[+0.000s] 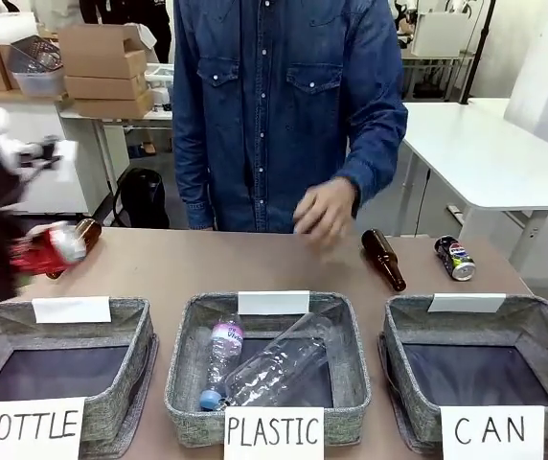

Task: Sort the can waste into the basket.
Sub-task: Pick up the can waste from the table and place it in the right Fabric basket.

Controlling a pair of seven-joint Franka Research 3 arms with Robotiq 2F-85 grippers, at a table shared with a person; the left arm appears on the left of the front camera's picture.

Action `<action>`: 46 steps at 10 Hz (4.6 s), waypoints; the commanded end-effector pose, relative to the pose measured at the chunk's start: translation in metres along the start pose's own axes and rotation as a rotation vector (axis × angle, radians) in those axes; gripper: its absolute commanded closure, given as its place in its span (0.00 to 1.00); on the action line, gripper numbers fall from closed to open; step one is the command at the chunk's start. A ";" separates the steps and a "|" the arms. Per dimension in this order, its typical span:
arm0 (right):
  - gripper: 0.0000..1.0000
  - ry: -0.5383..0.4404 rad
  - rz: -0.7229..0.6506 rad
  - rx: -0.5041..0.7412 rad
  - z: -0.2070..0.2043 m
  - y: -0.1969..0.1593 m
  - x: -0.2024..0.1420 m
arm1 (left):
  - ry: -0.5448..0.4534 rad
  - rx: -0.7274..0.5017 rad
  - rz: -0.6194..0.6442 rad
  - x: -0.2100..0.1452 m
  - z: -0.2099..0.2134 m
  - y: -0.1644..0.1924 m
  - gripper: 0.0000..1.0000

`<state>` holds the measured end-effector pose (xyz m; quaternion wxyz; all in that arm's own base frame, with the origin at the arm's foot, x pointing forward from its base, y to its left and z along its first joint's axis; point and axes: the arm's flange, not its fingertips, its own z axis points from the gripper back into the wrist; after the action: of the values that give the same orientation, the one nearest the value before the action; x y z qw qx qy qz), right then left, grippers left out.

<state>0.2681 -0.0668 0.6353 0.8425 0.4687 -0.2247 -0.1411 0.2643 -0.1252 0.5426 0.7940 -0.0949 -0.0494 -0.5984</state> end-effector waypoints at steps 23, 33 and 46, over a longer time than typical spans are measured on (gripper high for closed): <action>0.00 -0.162 -0.055 -0.182 0.169 -0.029 0.028 | 0.028 -0.127 -0.862 0.511 -0.175 -0.070 0.00; 0.00 0.064 0.045 -0.124 0.086 -0.012 0.001 | 0.258 -0.085 -0.477 0.263 -0.032 -0.123 0.00; 0.00 0.320 0.103 0.034 -0.071 0.009 -0.095 | -0.592 -0.540 0.383 -0.142 0.054 0.002 0.00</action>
<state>0.2239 0.0311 0.5881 0.8644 0.4902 -0.1089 -0.0258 0.2068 0.0577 0.5439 0.7909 -0.5026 -0.1275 -0.3250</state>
